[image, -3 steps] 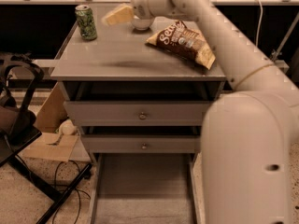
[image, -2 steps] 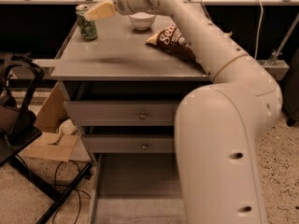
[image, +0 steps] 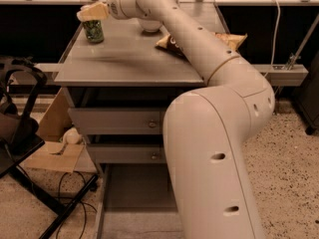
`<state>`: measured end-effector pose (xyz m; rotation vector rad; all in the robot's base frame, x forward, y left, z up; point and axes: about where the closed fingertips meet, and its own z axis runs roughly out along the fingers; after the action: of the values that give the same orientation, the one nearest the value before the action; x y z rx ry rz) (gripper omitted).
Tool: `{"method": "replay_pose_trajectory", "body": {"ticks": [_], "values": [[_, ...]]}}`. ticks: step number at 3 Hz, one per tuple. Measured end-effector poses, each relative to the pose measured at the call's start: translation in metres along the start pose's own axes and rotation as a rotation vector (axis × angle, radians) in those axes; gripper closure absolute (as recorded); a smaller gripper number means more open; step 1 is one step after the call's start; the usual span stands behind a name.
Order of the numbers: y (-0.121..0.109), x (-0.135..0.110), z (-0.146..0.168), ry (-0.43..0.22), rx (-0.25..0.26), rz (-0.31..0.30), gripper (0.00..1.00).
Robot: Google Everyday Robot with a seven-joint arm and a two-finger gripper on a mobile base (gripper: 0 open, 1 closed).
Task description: Place green can into bottom drawer
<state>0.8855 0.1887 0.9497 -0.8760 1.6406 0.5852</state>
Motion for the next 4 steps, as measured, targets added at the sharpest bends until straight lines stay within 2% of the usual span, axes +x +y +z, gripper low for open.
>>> {"method": "replay_pose_trajectory", "body": {"ticks": [1,2,3,4], "values": [[0.002,0.009,0.011,0.012,0.0,0.007,0.0],[0.002,0.029,0.047,0.02,-0.006,0.025,0.0],[0.005,0.034,0.067,-0.008,-0.031,0.054,0.0],[0.004,0.032,0.067,-0.014,-0.029,0.054,0.18]]}}
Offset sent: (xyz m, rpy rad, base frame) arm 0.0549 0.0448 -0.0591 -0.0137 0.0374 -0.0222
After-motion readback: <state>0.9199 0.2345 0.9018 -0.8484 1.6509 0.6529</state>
